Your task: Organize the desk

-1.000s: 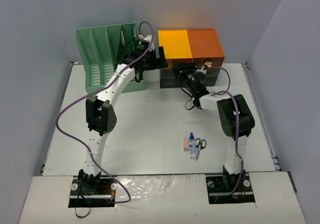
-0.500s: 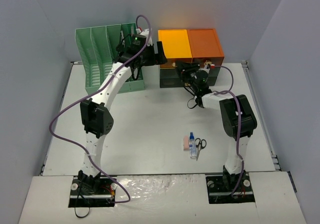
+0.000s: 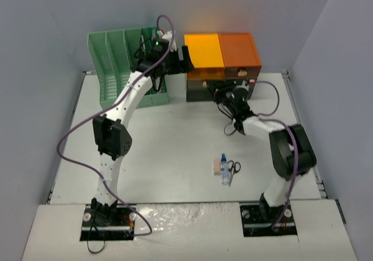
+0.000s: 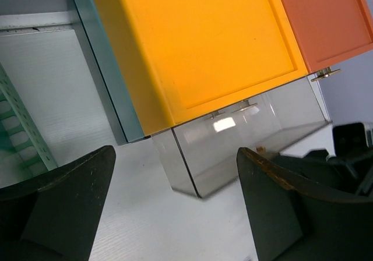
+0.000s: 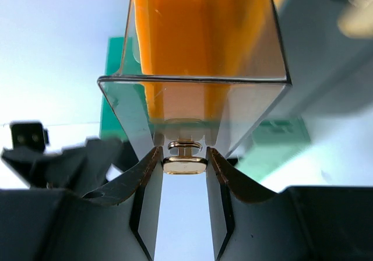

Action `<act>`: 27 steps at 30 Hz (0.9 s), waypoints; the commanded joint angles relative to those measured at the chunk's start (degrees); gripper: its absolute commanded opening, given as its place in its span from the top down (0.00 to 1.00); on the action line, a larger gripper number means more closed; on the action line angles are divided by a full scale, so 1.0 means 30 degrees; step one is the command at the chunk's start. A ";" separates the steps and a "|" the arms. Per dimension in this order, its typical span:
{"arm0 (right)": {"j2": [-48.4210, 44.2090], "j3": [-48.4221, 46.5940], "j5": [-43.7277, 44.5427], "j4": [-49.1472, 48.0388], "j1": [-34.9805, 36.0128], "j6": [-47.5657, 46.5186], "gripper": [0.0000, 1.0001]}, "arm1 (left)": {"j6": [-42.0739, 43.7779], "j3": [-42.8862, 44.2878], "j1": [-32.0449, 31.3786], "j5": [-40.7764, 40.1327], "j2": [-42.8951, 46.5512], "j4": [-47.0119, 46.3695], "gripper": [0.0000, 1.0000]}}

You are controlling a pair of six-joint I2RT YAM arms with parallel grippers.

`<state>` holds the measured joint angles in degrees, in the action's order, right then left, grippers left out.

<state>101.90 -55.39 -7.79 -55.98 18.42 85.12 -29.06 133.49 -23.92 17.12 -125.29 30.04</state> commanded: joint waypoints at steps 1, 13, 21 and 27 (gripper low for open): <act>-0.4791 0.1536 0.0418 0.1357 0.0557 -0.1570 1.00 | 0.0087 0.1020 0.0170 0.0267 0.1354 -0.1019 0.18; -0.5507 -0.0056 0.0140 0.8366 0.0714 -0.3288 0.52 | -0.0052 0.0551 0.0157 0.0303 0.1972 -0.0949 0.18; -0.3124 -0.4037 -0.0167 1.1675 0.0508 -0.5555 0.20 | 0.0305 -0.1132 0.0145 0.0287 0.3553 -0.0979 0.18; -0.4138 -0.5548 -0.0228 1.6311 0.0492 -0.7172 0.19 | 0.0732 -0.2690 -0.0087 -0.0237 0.5483 -0.0714 0.18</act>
<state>93.89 -67.97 -8.36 -16.84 20.14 69.01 -28.76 126.10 -23.91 17.29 -117.35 30.13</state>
